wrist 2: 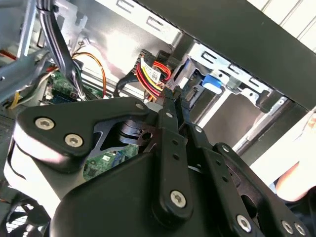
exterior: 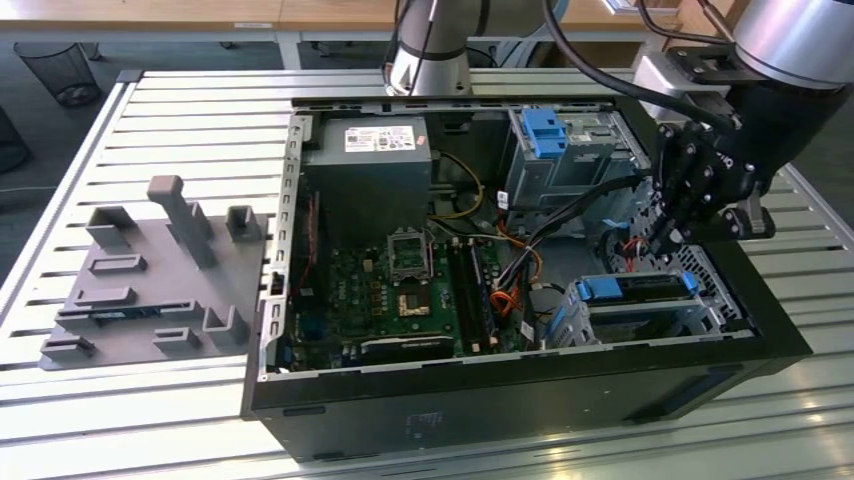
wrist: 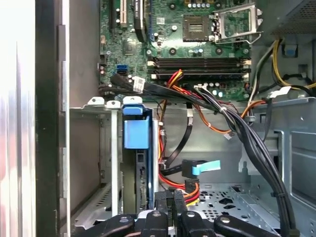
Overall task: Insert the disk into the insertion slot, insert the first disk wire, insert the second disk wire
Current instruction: 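Insert the first disk wire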
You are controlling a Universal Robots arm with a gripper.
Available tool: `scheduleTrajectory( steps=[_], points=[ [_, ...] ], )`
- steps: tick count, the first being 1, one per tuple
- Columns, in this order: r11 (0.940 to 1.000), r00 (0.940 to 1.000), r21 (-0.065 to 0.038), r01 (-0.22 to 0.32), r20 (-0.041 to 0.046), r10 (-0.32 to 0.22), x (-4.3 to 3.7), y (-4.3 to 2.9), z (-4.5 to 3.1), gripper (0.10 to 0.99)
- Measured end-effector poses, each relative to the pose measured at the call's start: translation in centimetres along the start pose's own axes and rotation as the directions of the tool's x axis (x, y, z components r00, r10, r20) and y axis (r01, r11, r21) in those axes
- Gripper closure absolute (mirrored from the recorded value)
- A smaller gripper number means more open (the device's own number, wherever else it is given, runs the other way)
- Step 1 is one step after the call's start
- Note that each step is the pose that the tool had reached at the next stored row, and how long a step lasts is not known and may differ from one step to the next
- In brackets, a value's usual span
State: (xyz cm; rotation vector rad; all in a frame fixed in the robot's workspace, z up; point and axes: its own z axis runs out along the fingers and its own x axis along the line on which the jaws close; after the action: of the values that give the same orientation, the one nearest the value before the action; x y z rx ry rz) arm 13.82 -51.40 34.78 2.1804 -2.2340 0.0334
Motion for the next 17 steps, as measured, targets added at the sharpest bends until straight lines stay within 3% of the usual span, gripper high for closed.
scheduleTrajectory(
  steps=[4, 10, 17],
  points=[
    [1.0, 1.0, 0.004, 0.008, 0.0005, -0.008, 0.56, 0.08, 0.1, 0.918],
    [0.9995, 0.9995, 0.013, 0.03, 0.0008, -0.03, 0.79, 0.21, 0.46, 0.918],
    [0.9994, 0.9995, 0.017, 0.03, 0.0011, -0.031, 1.22, 0.42, 0.7, 0.918]
  ],
)
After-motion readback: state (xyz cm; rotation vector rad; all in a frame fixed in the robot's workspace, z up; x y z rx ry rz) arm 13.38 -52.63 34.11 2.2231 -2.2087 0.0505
